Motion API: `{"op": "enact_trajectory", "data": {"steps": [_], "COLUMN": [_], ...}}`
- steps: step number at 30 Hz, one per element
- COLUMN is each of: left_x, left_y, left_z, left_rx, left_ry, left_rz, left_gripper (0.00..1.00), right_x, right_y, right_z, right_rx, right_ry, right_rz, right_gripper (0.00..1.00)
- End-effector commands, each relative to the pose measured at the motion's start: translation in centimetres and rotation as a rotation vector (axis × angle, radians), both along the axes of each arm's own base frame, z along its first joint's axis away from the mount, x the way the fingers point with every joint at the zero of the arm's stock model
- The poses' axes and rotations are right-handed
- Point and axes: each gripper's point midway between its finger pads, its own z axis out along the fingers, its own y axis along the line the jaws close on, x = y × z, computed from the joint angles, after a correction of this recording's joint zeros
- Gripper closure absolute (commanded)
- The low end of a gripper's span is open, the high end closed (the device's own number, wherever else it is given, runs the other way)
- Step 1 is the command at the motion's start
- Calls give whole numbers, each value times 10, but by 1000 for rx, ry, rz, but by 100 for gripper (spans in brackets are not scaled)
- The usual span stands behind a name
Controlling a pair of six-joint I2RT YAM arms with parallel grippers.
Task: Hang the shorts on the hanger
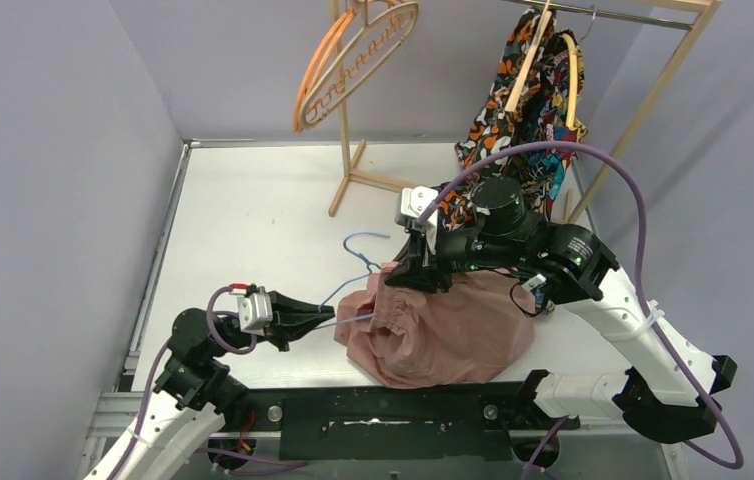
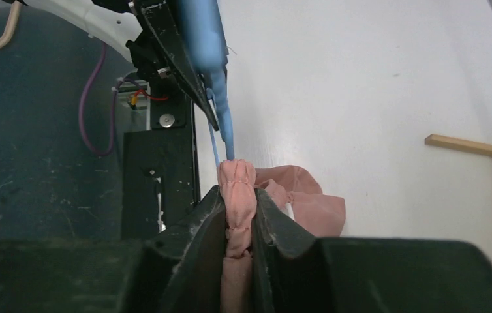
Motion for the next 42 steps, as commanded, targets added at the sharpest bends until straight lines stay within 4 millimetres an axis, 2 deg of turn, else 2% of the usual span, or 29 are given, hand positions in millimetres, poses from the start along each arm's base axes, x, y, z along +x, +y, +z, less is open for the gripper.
{"op": "enact_trajectory", "data": {"steps": [1,2,3,5,6,10,14,18,22,26,31,37,42], "left_x": [15,20,26,38,44,63,76,81,80,78,76,70,67], "left_y": [8,10,12,18,22,41,57,65,59,48,30,10,2], "left_z": [42,44,48,54,58,72,79,78,69,55,25,4,-10], "left_rx": [-121,-136,-158,-199,-226,-333,-376,-360,-347,-379,-418,-453,-474], "left_ry": [-52,-26,15,86,125,272,423,579,709,822,931,972,1027], "left_rz": [114,142,174,244,284,430,555,635,631,575,480,330,260], "left_gripper": [100,98,90,67,60,47,45,45,45,45,47,45,45], "right_x": [-6,-6,-5,-3,-2,3,16,26,29,29,26,26,27], "right_y": [-1,-2,-4,-9,-12,-26,-43,-55,-59,-55,-49,-42,-38], "right_z": [18,19,19,20,20,28,45,65,88,103,109,108,106], "right_rx": [67,70,75,88,95,117,154,224,314,385,436,459,464], "right_ry": [-59,-72,-86,-115,-127,-166,-220,-264,-295,-300,-290,-274,-274], "right_rz": [29,26,17,-4,-19,-98,-233,-333,-373,-371,-351,-335,-327], "right_gripper": [96,100,100,100,100,100,100,100,100,100,100,100,100]}}
